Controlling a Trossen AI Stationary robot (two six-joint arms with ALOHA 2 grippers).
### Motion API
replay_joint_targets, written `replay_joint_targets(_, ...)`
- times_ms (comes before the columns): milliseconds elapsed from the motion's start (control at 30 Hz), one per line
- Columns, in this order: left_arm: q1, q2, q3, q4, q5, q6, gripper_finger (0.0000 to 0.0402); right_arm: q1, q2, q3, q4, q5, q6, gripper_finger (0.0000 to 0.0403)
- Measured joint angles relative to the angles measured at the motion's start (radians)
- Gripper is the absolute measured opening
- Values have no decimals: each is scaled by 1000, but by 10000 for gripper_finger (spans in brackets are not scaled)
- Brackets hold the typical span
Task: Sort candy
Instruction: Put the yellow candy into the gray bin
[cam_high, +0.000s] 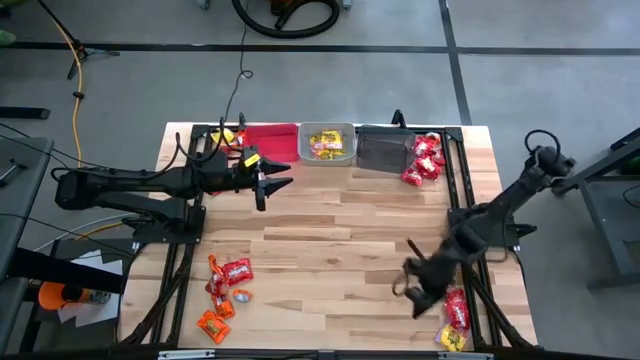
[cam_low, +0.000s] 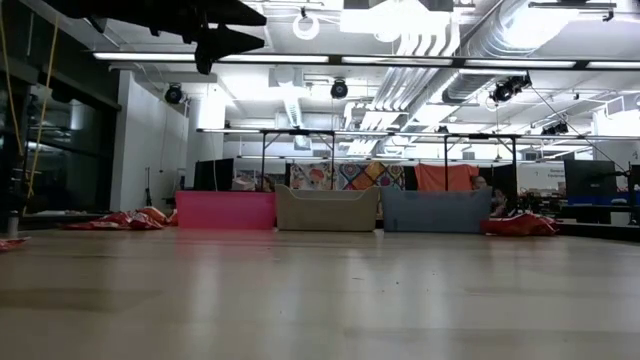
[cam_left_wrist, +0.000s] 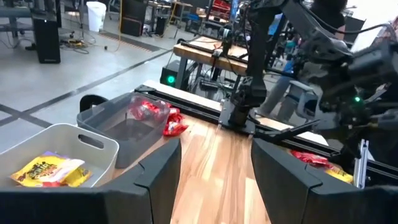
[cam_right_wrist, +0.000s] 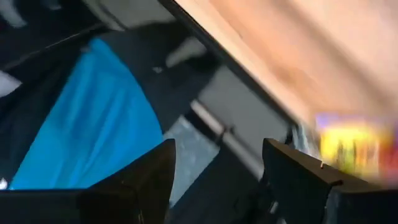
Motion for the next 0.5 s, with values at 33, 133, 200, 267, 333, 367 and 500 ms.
replay_joint_targets(33, 0, 0, 0, 1, 0, -1, 181, 31, 14, 0, 5, -20, 70, 236)
replay_joint_targets(133, 0, 0, 0, 1, 0, 0, 181, 98, 86, 0, 39, -135, 183, 236)
replay_joint_targets(200, 0, 0, 0, 1, 0, 0, 181, 126, 149, 0, 51, -218, 203, 236)
replay_joint_targets(267, 0, 0, 0, 1, 0, 1, 181, 138, 214, 0, 76, -277, 204, 236)
replay_joint_targets(333, 0, 0, 0, 1, 0, 1, 181, 140, 274, 0, 106, -297, 202, 236)
replay_joint_targets(367, 0, 0, 0, 1, 0, 1, 181, 140, 302, 0, 119, -298, 195, 236)
replay_joint_targets(500, 0, 0, 0, 1, 0, 1, 181, 139, 396, 0, 108, -299, 159, 236)
